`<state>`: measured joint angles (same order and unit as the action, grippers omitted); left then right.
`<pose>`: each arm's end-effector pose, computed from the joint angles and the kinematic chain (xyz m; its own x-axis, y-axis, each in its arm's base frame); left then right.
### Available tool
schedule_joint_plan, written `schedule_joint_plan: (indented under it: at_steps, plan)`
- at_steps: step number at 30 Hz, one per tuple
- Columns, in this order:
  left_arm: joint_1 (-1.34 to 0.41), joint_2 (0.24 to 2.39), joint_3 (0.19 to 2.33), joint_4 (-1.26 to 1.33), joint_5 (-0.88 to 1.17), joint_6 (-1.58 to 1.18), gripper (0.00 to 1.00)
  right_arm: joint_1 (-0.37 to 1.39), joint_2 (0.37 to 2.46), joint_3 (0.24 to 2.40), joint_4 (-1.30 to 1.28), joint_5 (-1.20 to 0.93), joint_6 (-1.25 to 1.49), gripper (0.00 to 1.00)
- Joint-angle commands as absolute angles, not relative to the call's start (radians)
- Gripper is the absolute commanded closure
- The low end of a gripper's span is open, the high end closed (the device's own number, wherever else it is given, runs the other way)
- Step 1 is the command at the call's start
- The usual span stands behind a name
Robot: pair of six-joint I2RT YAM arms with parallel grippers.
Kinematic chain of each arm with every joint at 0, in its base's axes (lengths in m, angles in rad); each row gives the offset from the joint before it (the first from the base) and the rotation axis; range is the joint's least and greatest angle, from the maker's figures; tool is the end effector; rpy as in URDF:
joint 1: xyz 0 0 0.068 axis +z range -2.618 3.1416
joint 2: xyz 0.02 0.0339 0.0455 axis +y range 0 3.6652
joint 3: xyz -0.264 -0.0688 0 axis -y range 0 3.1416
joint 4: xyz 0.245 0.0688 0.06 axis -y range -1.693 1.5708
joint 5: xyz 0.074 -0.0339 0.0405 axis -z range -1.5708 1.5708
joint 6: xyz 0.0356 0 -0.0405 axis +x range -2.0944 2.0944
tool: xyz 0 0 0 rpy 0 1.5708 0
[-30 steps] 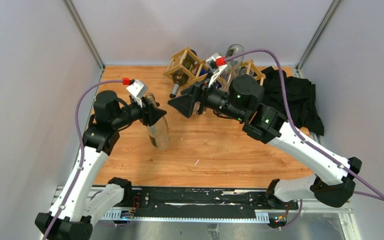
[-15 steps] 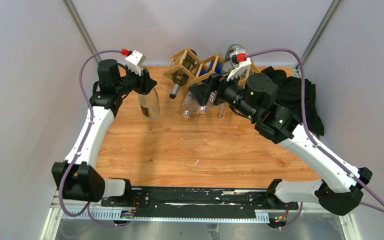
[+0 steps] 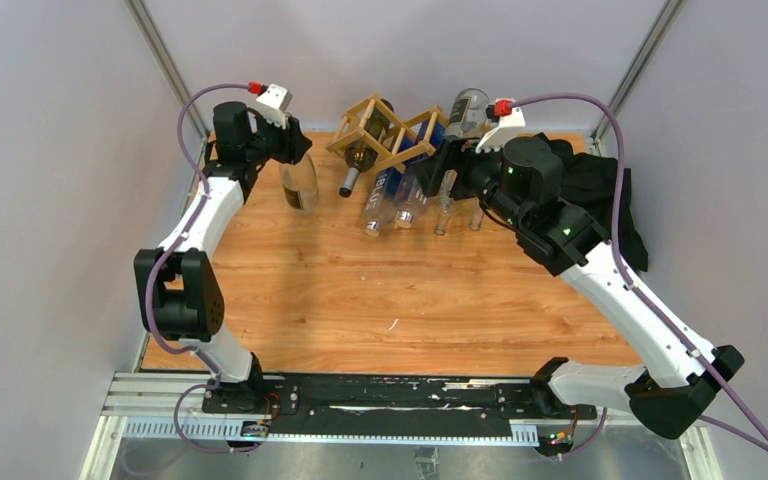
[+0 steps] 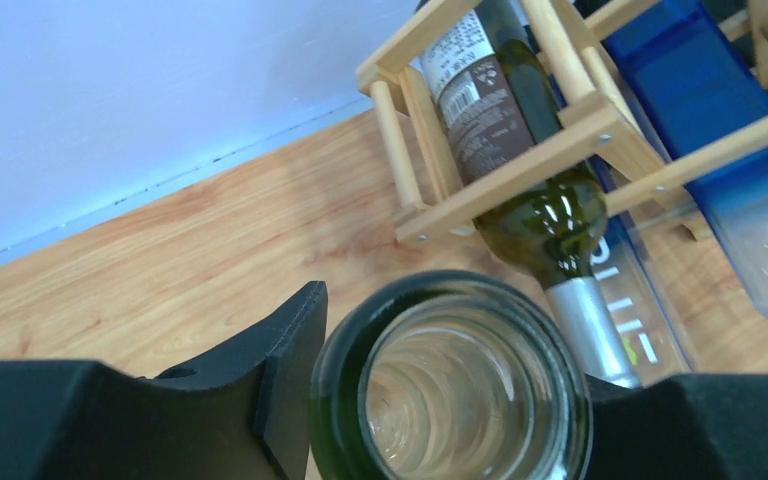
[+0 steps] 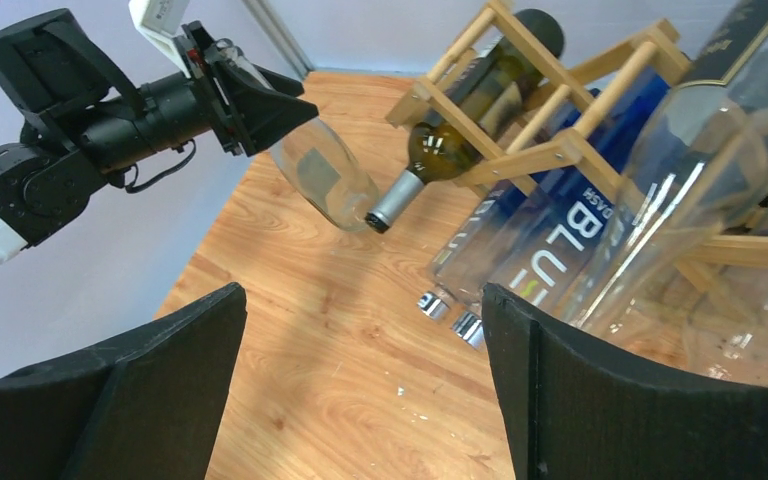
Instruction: Take the wine bottle off the wine rack
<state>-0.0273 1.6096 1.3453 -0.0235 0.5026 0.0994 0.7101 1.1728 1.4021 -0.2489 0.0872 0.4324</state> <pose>0.3827 -0.0276 0.3414 -0.2341 0.0934 -0.9677 0.5114 0.8584 -0.0409 0.1932 0.1620 0.4688 -0.2580 0.3287 -0.9085 -0.5235 0.7428 0.4174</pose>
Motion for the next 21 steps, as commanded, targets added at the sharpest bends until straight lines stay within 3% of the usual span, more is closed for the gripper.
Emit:
schedule_joint_plan:
  at_steps: [1, 21]
  plan:
    - [-0.021, 1.646, 1.451, 0.220, 0.504, 0.055, 1.00, 0.654, 1.137, 1.380, -0.271, 0.083, 0.458, 0.09]
    - [-0.021, 1.932, 1.693, 0.305, 0.474, 0.032, 1.00, 0.509, 1.162, 1.359, -0.286, 0.072, 0.470, 0.08]
